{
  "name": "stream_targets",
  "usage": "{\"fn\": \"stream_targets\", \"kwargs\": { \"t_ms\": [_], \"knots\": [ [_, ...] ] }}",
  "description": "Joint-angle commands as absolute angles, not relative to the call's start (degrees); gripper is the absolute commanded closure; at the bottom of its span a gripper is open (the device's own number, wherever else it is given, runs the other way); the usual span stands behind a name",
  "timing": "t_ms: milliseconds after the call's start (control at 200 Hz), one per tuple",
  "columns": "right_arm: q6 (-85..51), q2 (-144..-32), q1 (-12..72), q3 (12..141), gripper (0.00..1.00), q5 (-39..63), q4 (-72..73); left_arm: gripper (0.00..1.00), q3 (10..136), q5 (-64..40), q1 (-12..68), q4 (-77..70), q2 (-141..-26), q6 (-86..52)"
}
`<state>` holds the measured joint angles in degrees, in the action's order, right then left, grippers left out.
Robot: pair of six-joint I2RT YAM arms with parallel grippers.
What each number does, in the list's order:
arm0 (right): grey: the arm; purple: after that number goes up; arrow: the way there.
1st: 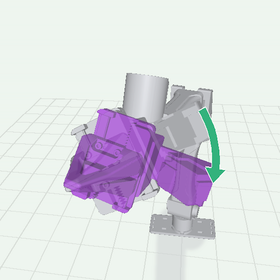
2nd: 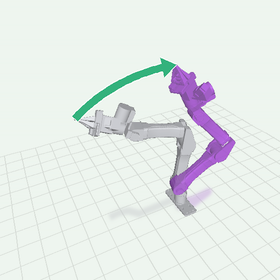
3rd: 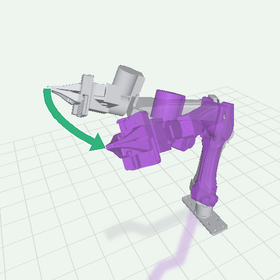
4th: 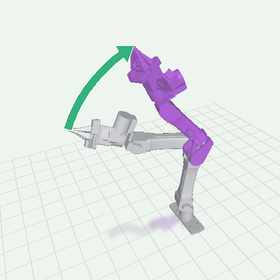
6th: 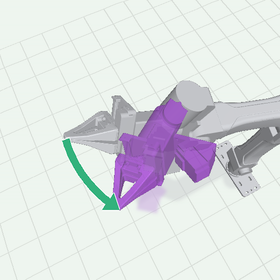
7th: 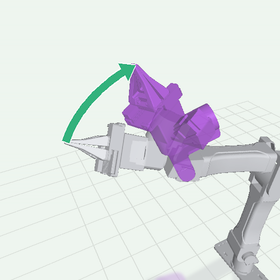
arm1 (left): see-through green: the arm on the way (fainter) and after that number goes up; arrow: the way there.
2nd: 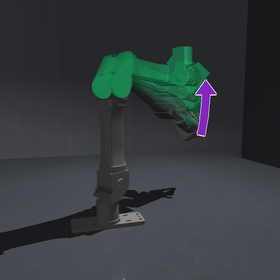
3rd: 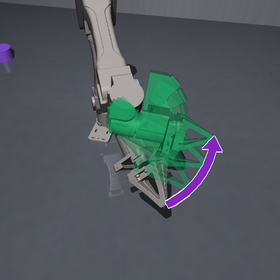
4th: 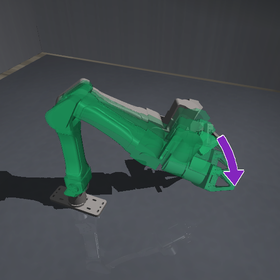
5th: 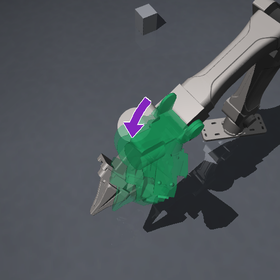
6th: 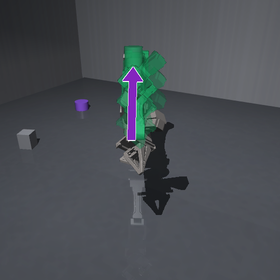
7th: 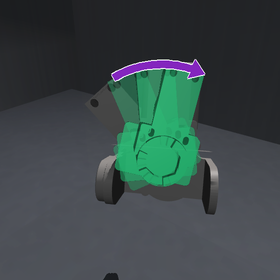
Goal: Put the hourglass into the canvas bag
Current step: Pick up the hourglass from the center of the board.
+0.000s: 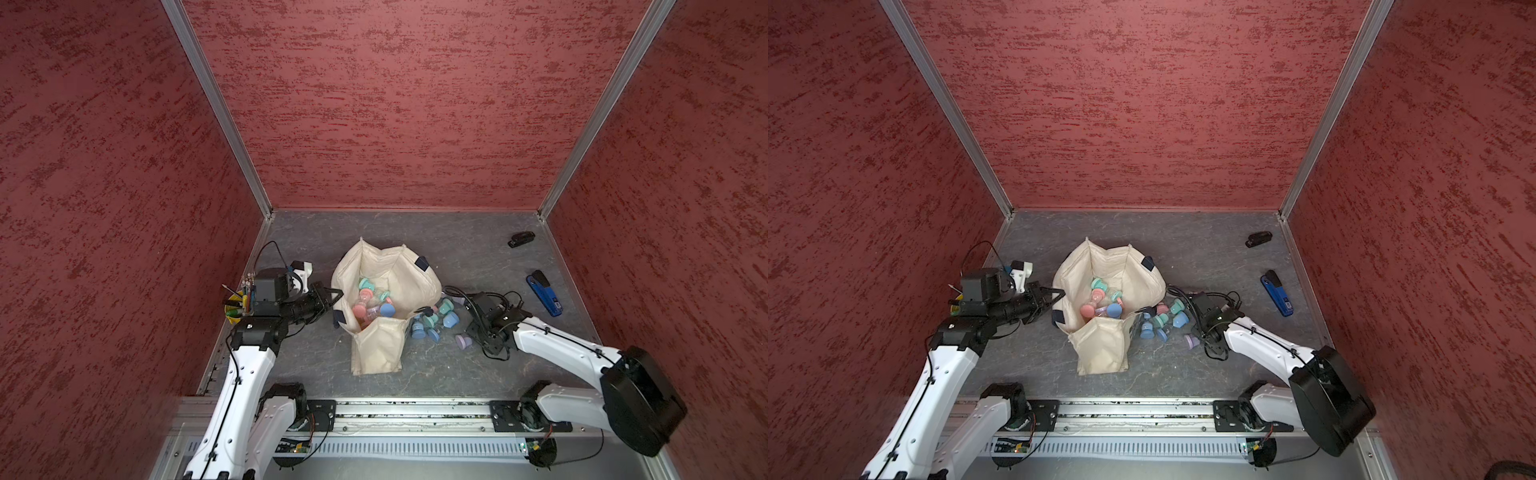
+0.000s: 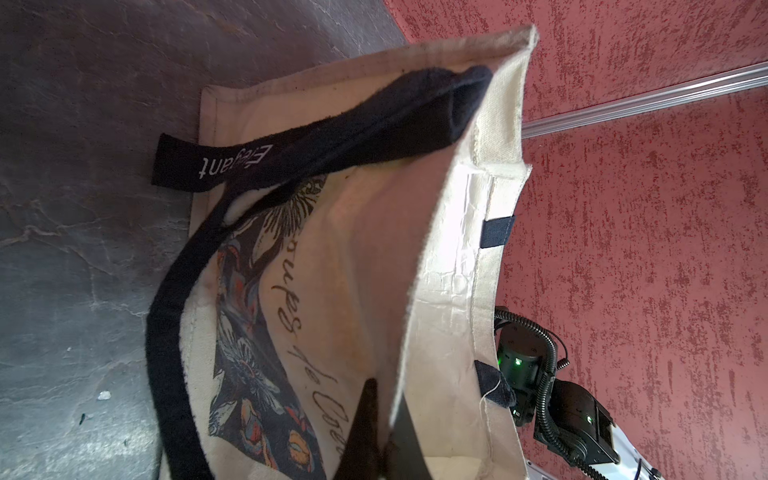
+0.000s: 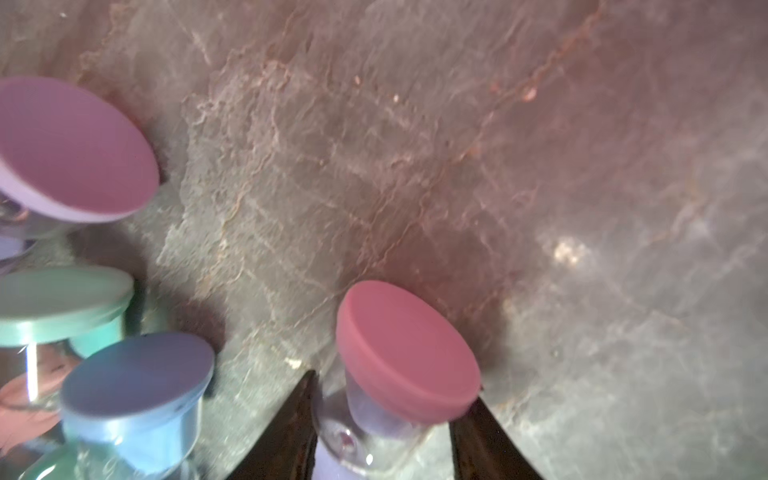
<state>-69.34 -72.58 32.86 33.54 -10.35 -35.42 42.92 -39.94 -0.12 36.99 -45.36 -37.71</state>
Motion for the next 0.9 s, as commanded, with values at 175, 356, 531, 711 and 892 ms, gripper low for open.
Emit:
{"fn": "stream_targets", "kwargs": {
  "t_ms": [175, 356, 531, 711, 892],
  "knots": [
    [-63.0, -74.6, 32.1, 38.3, 0.47, -14.4, -39.6, 1.00, 42.7, -40.4, -0.8, 37.0, -44.2, -37.3],
    [-64.0, -69.0, 33.1, 42.2, 0.44, -16.6, -46.3, 1.00, 42.5, -40.7, -0.8, 36.3, -44.1, -37.8],
    [-66.6, -65.2, 34.6, 43.1, 0.43, -15.4, -48.3, 1.00, 42.1, -40.7, -0.8, 35.7, -44.0, -38.2],
    [-69.8, -65.1, 35.9, 41.7, 0.44, -13.9, -46.0, 1.00, 41.7, -40.9, -0.8, 35.4, -44.0, -38.5],
    [-75.5, -66.2, 39.7, 37.6, 0.44, -12.8, -44.8, 1.00, 42.0, -40.8, -0.9, 36.1, -43.7, -38.0]
  ]
}}
